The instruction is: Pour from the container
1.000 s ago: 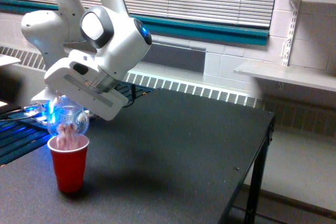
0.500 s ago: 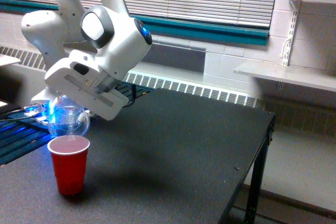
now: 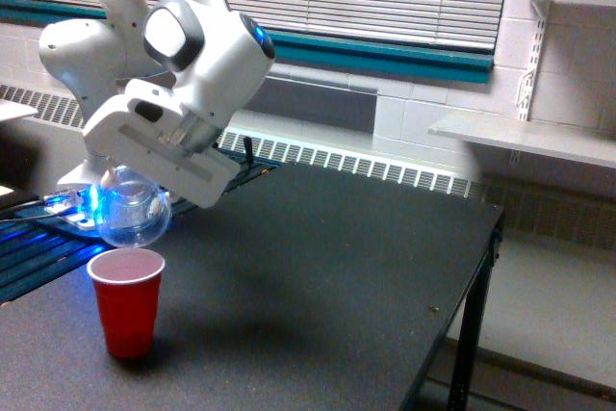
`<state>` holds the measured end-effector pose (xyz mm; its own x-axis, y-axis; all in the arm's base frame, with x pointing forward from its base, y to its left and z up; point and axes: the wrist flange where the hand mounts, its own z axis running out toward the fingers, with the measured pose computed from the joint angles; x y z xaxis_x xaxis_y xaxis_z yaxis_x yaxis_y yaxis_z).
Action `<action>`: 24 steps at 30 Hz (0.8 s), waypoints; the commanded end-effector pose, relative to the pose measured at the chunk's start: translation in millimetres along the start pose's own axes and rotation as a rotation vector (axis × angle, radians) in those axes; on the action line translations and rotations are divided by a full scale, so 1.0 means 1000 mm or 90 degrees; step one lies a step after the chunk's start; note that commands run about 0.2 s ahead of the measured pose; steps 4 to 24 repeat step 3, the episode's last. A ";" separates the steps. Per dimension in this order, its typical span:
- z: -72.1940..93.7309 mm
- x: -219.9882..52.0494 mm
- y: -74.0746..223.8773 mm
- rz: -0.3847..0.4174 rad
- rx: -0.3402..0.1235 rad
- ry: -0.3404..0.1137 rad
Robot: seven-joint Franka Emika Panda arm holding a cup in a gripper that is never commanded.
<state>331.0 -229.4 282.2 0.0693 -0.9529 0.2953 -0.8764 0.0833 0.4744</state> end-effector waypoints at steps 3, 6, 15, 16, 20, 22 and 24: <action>-0.019 0.000 0.009 -0.012 0.050 0.017; -0.019 0.000 0.009 -0.012 0.050 0.017; -0.019 0.000 0.009 -0.012 0.050 0.017; -0.019 0.000 0.009 -0.012 0.050 0.017; -0.019 0.000 0.009 -0.012 0.050 0.017; -0.019 0.000 0.009 -0.012 0.050 0.017; -0.019 0.000 0.009 -0.012 0.050 0.017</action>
